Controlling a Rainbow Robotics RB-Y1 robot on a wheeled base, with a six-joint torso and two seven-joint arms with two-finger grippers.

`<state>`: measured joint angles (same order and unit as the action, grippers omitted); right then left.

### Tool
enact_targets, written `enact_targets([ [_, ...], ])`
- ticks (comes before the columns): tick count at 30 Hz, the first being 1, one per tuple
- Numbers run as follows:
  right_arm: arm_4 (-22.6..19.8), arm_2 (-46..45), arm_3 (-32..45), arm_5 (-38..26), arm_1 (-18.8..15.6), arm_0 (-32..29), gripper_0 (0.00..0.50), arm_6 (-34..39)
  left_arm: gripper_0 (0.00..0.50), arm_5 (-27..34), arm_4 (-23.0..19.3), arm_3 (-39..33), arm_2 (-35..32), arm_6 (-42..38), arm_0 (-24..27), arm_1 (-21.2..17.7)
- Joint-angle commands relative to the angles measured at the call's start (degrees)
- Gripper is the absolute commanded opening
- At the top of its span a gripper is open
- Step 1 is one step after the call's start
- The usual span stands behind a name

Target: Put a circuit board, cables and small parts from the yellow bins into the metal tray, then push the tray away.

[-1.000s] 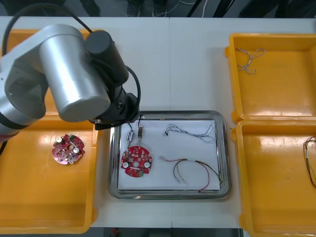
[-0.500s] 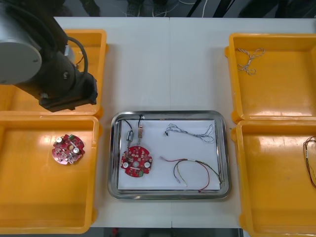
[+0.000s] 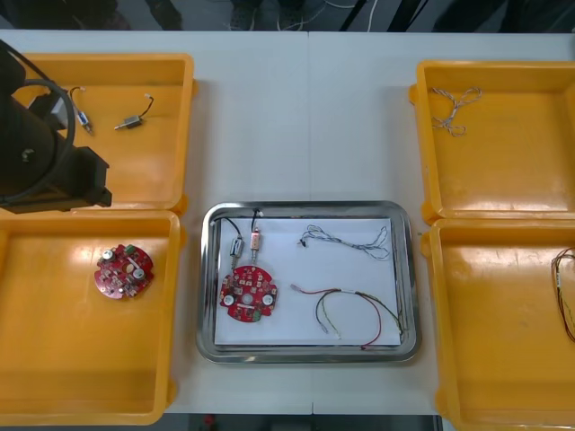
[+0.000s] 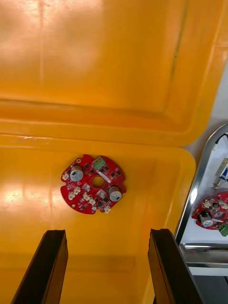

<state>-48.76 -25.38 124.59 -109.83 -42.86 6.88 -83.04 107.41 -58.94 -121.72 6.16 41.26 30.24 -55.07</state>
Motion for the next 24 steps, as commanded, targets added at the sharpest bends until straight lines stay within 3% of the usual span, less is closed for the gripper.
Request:
enact_targets([
  [1,-3.27,0.6,2.32,-0.17,-3.98,1.73,0.5,1.65,0.5,0.7,-1.18,-2.73,-7.92,4.27,-6.69,-3.29],
  [9,-8.89,1.56,4.52,-0.17,-7.41,2.52,0.5,1.74,0.5,0.7,-1.8,-2.91,-16.27,11.13,-14.07,-3.73],
  [16,-9.42,10.35,9.62,-0.17,-9.61,7.09,0.5,1.74,0.5,0.52,-2.15,-3.26,-22.42,18.24,-19.7,-3.64],
  [24,-10.48,21.25,13.75,-0.17,-9.34,13.68,0.5,1.83,0.5,-2.91,-2.59,-3.26,-25.76,22.11,-23.83,-3.56],
])
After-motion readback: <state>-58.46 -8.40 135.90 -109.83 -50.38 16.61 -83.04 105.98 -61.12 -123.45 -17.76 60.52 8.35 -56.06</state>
